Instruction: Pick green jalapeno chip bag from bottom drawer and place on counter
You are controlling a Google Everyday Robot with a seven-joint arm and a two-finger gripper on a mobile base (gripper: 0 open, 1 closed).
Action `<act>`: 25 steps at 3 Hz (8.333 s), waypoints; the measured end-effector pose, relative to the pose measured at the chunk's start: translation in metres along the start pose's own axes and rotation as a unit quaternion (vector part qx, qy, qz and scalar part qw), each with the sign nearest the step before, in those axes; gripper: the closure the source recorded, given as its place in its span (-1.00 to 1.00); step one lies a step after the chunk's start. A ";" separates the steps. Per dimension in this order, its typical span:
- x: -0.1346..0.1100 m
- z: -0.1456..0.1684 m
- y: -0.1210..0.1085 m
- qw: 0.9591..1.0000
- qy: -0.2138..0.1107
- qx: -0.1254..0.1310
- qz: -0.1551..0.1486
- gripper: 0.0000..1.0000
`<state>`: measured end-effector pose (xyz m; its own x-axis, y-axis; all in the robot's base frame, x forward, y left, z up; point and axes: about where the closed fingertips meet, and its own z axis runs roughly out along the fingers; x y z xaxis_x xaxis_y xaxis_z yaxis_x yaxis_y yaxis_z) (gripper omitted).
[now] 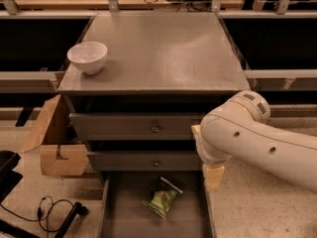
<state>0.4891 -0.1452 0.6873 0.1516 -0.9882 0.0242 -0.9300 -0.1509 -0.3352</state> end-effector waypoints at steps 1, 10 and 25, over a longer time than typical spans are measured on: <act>-0.010 0.018 0.007 1.000 0.011 -0.015 -0.015 -1.00; -0.130 0.480 0.065 0.944 -0.104 -0.059 -0.307 -1.00; 0.083 -0.142 -0.088 0.976 0.006 0.141 -0.166 1.00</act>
Offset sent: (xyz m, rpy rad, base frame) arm 0.0143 0.0067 -0.1909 -0.2652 0.1007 0.2265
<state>0.5357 -0.2178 0.8520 0.4226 -0.8869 0.1864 -0.7014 -0.4503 -0.5525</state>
